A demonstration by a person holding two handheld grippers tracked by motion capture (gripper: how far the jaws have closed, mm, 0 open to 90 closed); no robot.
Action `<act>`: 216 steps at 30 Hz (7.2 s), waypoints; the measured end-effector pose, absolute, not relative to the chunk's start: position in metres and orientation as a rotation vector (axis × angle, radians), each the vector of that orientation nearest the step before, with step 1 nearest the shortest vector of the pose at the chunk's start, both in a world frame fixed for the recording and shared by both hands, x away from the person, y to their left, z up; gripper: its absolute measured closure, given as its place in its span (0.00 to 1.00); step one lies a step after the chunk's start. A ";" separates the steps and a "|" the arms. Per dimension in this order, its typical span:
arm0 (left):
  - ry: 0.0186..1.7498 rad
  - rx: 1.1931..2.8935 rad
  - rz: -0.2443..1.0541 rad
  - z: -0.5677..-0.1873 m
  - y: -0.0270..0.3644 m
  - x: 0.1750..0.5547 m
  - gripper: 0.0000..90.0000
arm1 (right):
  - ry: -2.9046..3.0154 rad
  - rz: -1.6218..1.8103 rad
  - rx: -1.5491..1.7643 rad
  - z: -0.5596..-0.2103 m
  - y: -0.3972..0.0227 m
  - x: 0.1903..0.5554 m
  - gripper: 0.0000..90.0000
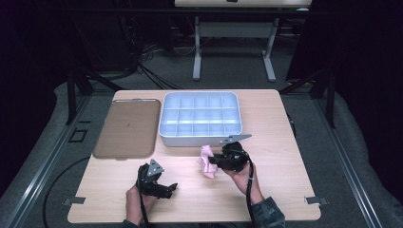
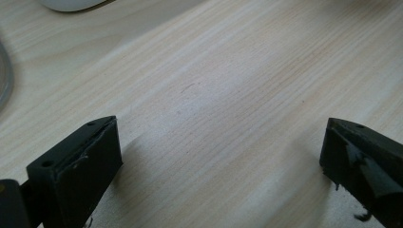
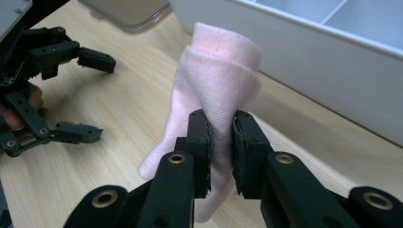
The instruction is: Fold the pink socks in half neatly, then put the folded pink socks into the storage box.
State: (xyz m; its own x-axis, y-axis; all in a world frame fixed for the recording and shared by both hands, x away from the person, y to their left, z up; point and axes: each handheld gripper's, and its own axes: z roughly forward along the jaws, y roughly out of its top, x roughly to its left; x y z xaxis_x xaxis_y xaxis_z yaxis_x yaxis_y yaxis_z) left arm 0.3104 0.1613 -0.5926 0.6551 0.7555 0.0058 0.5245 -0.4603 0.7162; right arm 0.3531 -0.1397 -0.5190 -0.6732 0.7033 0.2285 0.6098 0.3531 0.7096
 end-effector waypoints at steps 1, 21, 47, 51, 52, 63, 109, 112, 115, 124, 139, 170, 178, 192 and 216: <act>0.988 2.170 0.424 -0.593 0.161 0.310 0.00 | 2.468 1.233 1.217 -0.518 -0.143 0.353 0.88; 0.999 2.163 0.426 -0.593 0.161 0.310 0.00 | 2.331 1.262 1.240 -0.486 -0.180 0.351 0.88; 1.012 2.162 0.424 -0.592 0.160 0.312 0.00 | 2.219 1.278 1.207 -0.447 -0.197 0.362 0.88; 1.002 2.169 0.421 -0.592 0.160 0.315 0.00 | 2.202 1.267 1.197 -0.439 -0.199 0.366 0.88; 1.002 2.168 0.423 -0.592 0.159 0.315 0.00 | 2.186 1.281 1.203 -0.438 -0.199 0.366 0.88; 1.004 2.165 0.422 -0.592 0.159 0.315 0.00 | 2.139 1.267 1.219 -0.434 -0.201 0.381 0.88; 0.993 2.170 0.421 -0.592 0.158 0.316 0.00 | 2.119 1.005 1.252 -0.473 -0.183 0.452 0.87; 0.994 2.170 0.421 -0.592 0.158 0.316 0.00 | 2.123 0.966 1.212 -0.480 -0.180 0.453 0.87; 0.992 2.172 0.423 -0.592 0.158 0.316 0.00 | 2.141 0.930 1.215 -0.489 -0.179 0.454 0.87; 0.992 2.171 0.422 -0.592 0.158 0.316 0.00 | 2.167 0.874 1.223 -0.497 -0.181 0.458 0.86; 0.993 2.171 0.424 -0.592 0.158 0.316 0.00 | 2.228 0.806 1.196 -0.505 -0.184 0.452 0.70; 0.998 2.168 0.425 -0.592 0.158 0.316 0.00 | 2.297 0.841 1.180 -0.505 -0.174 0.448 0.94; 0.998 2.168 0.425 -0.592 0.158 0.316 0.00 | 2.340 0.843 1.237 -0.514 -0.169 0.454 0.95; 0.998 2.168 0.425 -0.592 0.158 0.316 0.00 | 2.285 1.025 1.255 -0.491 -0.184 0.438 0.54; 1.001 2.166 0.424 -0.592 0.158 0.316 0.00 | 2.193 1.111 1.171 -0.471 -0.226 0.320 0.06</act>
State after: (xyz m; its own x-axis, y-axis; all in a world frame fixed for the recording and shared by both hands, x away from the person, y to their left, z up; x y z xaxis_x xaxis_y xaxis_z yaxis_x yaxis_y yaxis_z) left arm 0.3162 0.1575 -0.5924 0.6472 0.7623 0.0025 0.5323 -0.4543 0.7144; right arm 0.3199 -0.2261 -0.4713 -0.5597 0.8286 0.0087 0.4971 0.3273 0.8036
